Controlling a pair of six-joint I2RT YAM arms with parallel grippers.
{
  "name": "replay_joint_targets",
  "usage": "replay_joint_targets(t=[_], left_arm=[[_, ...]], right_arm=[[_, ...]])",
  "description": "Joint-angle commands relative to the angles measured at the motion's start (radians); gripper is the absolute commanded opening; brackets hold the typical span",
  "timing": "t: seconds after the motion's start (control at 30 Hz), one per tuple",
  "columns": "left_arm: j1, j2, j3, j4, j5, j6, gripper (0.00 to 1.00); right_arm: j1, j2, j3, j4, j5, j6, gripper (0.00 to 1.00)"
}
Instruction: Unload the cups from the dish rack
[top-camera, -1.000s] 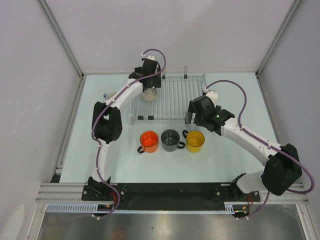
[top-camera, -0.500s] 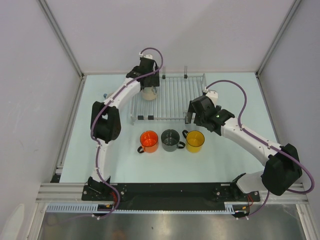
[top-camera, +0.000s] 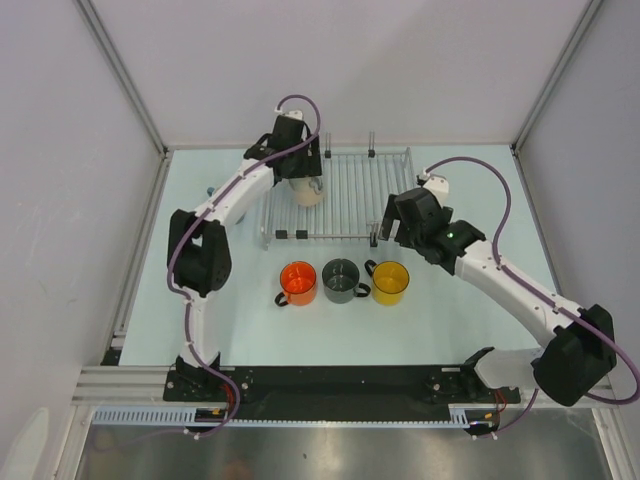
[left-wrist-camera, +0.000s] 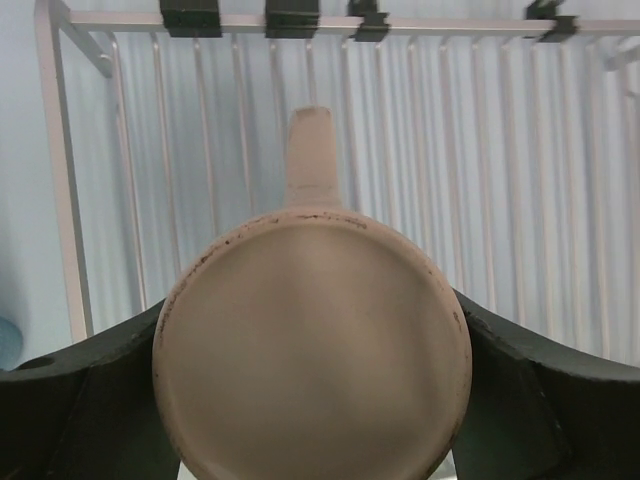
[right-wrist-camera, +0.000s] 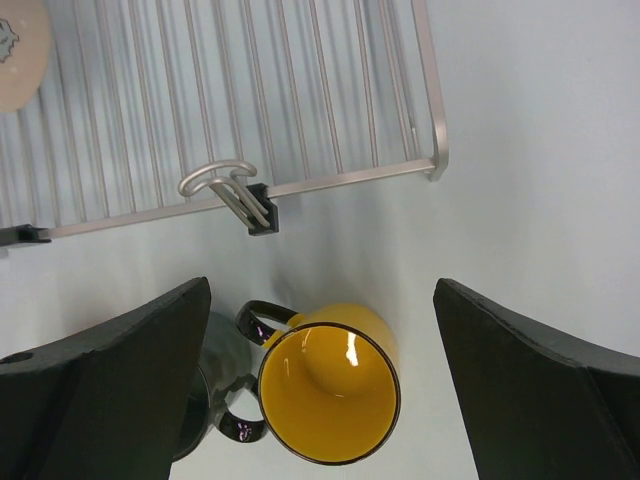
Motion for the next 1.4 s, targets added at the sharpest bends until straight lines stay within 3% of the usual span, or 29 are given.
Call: replay_joint_targets(t=[0.0,0.17,0.27,0.4,0.53,0.77,0.8,0.9,1.0,1.37], left_arm=[[-0.007,-0.192,0.01,0.133,0.071,-0.059,0.0],[-0.002,-0.242,-0.048,0.211,0.201,-0.122,0.0],[0.011,-0.308,-0.207,0.341,0.314,-0.194,0.0],[0.048,-0.411,-0.453,0.699,0.514,-0.373,0.0],[0.067,-0.485,-0.689,1.048,0.627,-0.538,0.0],[0.087,-0.497,-0.982,1.646,0.714,-0.829,0.01],[0.091,-0.484,-1.002,1.79,0.715,-0.908,0.0],[0.091,-0.425,-1.05,2.005,0.707,-1.031,0.0],[0.082,-0.402,-1.08,2.097,0.701,-1.082,0.0],[0.042,-0.5,-1.175,2.048,0.741,-1.04,0.0]], right_arm=[[-0.008,-0.077,0.04,0.022,0.034,-0.004,1.0],[-0.014,-0.123,0.003,0.04,0.062,0.022,0.98],[-0.031,-0.177,-0.04,0.094,0.005,0.033,0.97],[-0.078,-0.252,-0.117,0.235,-0.159,0.04,0.98],[-0.118,-0.315,-0.176,0.331,-0.28,0.069,0.98],[-0.199,-0.367,-0.299,0.561,-0.536,0.175,0.98],[-0.206,-0.367,-0.313,0.627,-0.562,0.198,0.98],[-0.227,-0.355,-0.368,0.756,-0.7,0.272,0.98],[-0.232,-0.335,-0.4,0.862,-0.763,0.324,0.97],[-0.186,-0.263,-0.364,0.985,-0.774,0.326,0.96]])
